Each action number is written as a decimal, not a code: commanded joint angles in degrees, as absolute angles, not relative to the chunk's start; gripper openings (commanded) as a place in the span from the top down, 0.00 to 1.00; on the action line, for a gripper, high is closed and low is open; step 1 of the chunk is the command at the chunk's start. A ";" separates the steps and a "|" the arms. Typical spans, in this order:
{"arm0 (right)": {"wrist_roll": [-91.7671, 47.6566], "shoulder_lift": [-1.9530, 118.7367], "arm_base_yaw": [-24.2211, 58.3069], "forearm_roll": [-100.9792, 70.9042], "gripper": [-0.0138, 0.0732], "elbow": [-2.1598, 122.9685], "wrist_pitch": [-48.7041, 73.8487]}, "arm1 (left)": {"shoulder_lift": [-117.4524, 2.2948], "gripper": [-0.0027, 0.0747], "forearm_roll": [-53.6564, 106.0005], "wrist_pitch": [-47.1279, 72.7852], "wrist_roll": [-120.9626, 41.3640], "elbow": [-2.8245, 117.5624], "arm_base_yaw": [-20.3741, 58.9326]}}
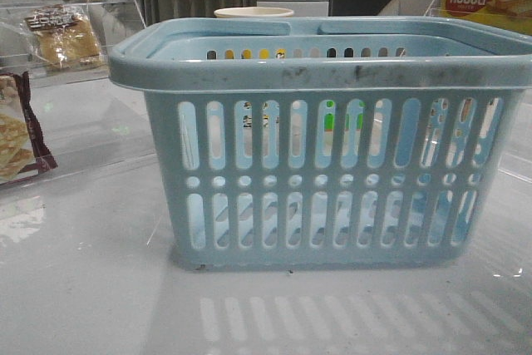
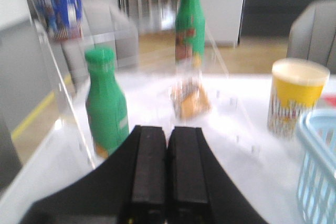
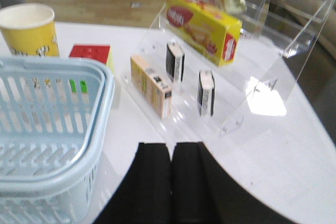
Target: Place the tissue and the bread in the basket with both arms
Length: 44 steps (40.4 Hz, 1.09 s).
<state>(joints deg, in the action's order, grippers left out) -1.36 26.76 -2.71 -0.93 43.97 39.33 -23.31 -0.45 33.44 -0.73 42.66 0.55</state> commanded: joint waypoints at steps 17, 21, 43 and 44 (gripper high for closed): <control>-1.50 39.55 -3.04 -1.07 0.76 45.36 43.47 | -34.81 0.82 0.00 35.40 -0.68 41.71 0.85; -1.50 40.97 -3.04 -1.07 0.60 44.98 43.23 | -36.04 0.64 0.00 35.04 -0.68 41.71 0.85; -0.52 52.17 -5.28 0.80 0.26 46.92 40.00 | -38.82 0.36 0.00 32.02 -1.50 41.71 16.30; -0.52 53.43 -5.86 0.80 0.26 47.77 39.92 | -38.82 0.36 0.00 32.02 -1.50 41.71 17.16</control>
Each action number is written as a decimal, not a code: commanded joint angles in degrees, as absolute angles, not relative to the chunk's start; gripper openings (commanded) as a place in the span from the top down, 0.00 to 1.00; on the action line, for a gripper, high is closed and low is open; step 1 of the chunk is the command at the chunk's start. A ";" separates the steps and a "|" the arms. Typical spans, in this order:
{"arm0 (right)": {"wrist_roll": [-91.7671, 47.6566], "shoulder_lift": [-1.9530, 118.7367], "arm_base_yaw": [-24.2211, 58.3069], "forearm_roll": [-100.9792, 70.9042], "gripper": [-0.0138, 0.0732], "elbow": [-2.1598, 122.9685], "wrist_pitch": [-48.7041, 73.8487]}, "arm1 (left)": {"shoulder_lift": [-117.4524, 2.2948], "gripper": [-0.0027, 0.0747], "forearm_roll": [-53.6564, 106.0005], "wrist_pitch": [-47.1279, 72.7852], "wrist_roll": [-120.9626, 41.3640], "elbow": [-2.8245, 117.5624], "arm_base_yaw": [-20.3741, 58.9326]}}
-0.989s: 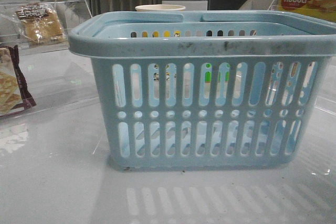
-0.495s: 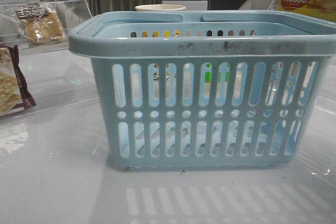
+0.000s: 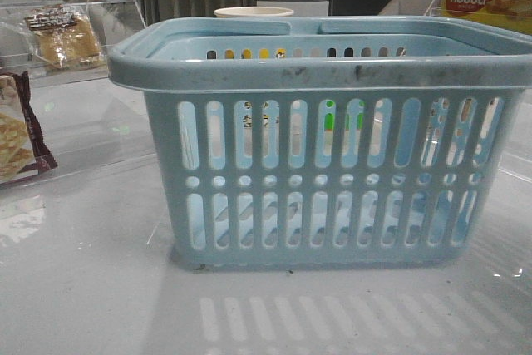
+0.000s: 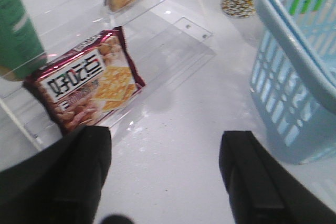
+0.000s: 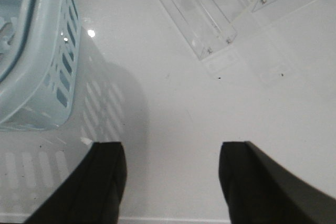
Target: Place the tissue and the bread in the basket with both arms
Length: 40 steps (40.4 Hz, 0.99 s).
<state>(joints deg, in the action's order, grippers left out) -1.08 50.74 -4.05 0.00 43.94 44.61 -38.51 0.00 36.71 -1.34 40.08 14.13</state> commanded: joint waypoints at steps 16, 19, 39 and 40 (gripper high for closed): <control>-0.57 73.20 -10.48 0.84 0.26 64.10 38.41 | -38.82 0.48 0.00 31.98 -1.50 41.71 19.78; -0.57 77.22 -10.48 0.84 0.26 67.44 37.14 | -38.82 0.50 0.00 31.98 -1.50 41.71 19.78; -0.57 96.96 -10.48 1.44 0.26 81.69 29.28 | -38.82 0.67 0.00 31.98 -1.50 41.71 19.78; -0.57 97.58 -10.48 1.75 0.26 81.81 28.28 | -38.82 0.68 0.00 31.98 -1.50 41.71 19.78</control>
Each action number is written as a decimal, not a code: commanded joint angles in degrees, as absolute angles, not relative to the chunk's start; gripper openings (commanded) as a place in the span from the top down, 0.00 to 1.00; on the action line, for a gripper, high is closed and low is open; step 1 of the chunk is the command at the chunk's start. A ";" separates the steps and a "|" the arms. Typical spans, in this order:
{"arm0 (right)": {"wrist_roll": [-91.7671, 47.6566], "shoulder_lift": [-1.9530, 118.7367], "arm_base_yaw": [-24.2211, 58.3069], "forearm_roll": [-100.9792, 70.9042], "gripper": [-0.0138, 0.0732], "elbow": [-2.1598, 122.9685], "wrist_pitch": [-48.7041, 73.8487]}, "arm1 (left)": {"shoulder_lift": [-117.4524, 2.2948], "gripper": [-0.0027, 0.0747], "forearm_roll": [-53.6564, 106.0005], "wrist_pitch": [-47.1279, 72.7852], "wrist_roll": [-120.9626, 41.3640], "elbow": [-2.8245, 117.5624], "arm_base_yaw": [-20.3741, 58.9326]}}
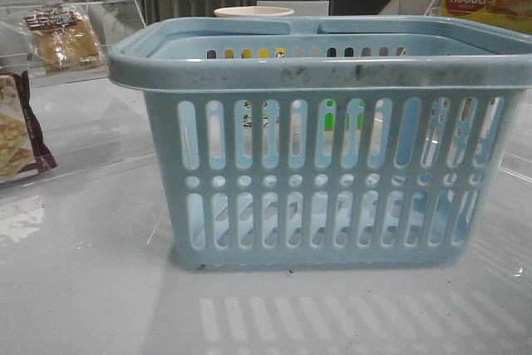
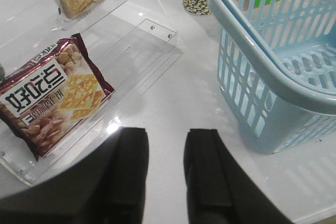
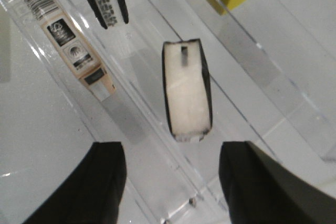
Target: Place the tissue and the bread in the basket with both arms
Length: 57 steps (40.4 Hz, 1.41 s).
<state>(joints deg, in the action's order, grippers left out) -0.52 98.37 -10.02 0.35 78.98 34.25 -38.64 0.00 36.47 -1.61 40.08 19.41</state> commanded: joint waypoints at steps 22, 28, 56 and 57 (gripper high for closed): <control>-0.57 101.67 -10.48 4.14 0.63 82.02 19.45 | -38.82 0.85 0.00 31.98 -1.50 41.71 19.78; -0.57 100.45 -10.48 4.14 0.70 83.14 20.09 | -38.82 0.85 0.00 31.98 -1.50 41.71 19.78; -0.57 76.49 4.61 -1.92 0.70 87.24 37.93 | -38.82 0.85 0.00 31.89 -1.50 41.71 19.78; -0.57 76.33 5.59 -2.65 0.70 87.19 39.09 | -38.82 0.85 0.00 31.89 -1.50 41.71 19.78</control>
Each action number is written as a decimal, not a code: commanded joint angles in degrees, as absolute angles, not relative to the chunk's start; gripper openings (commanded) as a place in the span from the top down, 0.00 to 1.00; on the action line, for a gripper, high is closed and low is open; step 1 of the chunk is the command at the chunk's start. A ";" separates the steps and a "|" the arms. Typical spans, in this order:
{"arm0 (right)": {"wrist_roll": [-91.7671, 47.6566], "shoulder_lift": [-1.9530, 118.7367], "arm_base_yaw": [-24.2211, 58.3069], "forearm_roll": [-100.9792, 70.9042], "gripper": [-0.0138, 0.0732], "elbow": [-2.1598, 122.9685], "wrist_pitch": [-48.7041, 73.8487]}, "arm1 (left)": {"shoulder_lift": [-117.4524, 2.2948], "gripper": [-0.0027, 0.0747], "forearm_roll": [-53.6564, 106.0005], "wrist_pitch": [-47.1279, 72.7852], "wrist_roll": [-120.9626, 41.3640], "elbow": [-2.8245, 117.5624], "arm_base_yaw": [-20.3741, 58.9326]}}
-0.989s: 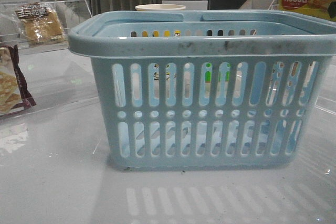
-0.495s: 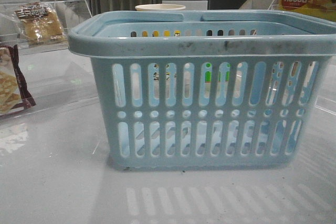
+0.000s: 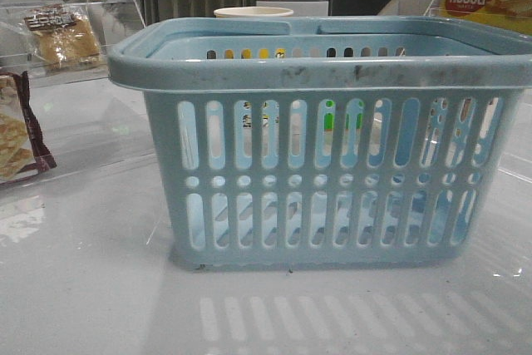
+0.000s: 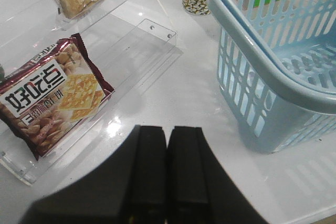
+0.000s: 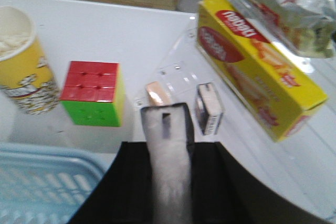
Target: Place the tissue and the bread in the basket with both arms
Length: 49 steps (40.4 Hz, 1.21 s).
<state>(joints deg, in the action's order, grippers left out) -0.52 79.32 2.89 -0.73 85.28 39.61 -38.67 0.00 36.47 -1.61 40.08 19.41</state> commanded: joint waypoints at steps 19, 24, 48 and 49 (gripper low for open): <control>-0.67 85.53 22.60 -5.08 0.53 83.24 43.32 | -38.82 0.85 0.00 31.89 -1.50 41.71 19.78; -0.67 88.73 23.16 -5.15 0.31 83.24 42.32 | -38.82 0.85 0.00 31.89 -1.50 41.71 19.78; -6.93 71.90 23.16 -5.15 0.24 76.19 43.31 | -38.82 0.85 0.00 31.89 -1.50 41.71 19.78; -7.04 70.44 23.16 -5.15 0.24 75.01 42.92 | -38.82 0.85 0.00 31.89 -1.50 41.71 19.78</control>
<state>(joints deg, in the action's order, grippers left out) -5.32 76.71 23.16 -5.13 76.80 46.79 -38.76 0.00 36.47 -1.61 40.08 19.41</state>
